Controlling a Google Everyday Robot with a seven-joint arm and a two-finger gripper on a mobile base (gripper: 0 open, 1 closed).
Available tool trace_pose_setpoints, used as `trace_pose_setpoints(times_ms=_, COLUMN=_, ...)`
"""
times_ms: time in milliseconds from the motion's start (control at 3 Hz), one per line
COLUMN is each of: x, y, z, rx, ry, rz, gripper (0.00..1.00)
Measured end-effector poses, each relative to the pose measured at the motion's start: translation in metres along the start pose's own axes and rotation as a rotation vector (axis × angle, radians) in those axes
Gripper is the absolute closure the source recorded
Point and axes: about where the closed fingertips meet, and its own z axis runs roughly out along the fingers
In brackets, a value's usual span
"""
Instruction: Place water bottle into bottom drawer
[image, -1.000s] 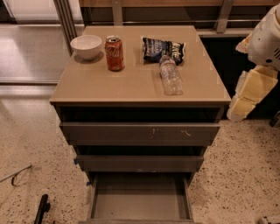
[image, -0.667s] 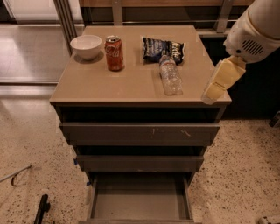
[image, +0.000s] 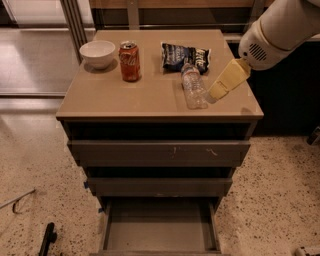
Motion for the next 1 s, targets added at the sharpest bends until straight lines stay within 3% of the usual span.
trace_pose_setpoints(times_ms=333, x=0.0, y=0.0, z=0.0, rx=0.0, ry=0.001, rz=0.0, gripper=0.0)
trace_pose_setpoints(times_ms=1000, x=-0.019, y=0.01, z=0.036, rx=-0.04, ry=-0.096, rz=-0.012, gripper=0.0)
